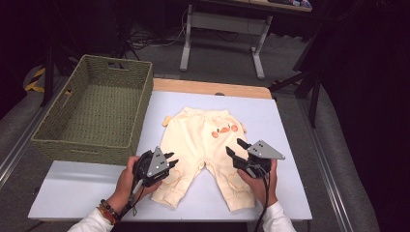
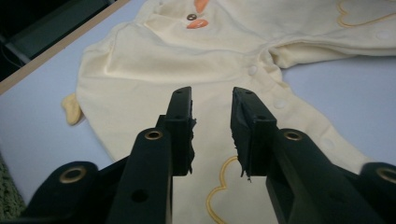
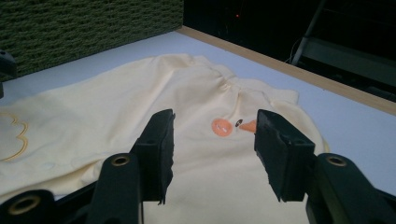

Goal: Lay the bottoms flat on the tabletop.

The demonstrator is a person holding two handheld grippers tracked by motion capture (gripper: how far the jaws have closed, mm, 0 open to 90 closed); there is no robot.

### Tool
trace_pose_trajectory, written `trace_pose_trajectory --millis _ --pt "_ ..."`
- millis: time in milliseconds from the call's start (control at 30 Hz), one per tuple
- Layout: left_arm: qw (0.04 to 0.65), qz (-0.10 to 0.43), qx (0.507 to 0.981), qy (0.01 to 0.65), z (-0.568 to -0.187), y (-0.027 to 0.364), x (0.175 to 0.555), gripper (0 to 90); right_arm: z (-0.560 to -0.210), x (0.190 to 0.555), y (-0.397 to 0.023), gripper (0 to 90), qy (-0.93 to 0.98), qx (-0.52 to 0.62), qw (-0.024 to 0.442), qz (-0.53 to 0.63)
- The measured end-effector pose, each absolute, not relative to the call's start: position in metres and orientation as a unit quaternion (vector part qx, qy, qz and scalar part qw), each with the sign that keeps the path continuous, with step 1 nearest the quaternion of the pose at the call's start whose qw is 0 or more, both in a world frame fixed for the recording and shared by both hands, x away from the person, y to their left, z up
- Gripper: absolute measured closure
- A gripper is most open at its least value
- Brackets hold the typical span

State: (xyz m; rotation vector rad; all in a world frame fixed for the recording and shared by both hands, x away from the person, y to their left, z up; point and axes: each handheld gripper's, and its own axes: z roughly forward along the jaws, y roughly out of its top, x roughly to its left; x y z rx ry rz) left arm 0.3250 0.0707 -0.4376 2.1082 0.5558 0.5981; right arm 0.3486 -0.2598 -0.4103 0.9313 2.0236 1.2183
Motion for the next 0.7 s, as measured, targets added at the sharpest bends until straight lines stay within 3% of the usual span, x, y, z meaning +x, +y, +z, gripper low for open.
trace_pose_trajectory --millis 300,500,700 --pt "0.414 0.25 0.853 0.199 -0.444 0.08 0.309 51.1 -0.414 0.327 -0.257 36.9 0.764 0.331 0.31 0.459" --pt "0.419 0.215 0.848 0.241 -0.447 0.094 0.305 34.4 -0.416 0.319 -0.257 27.4 0.755 0.34 0.317 0.462" --pt "0.415 0.194 0.847 0.27 -0.451 0.103 0.3 23.2 -0.419 0.313 -0.258 25.7 0.756 0.346 0.327 0.449"
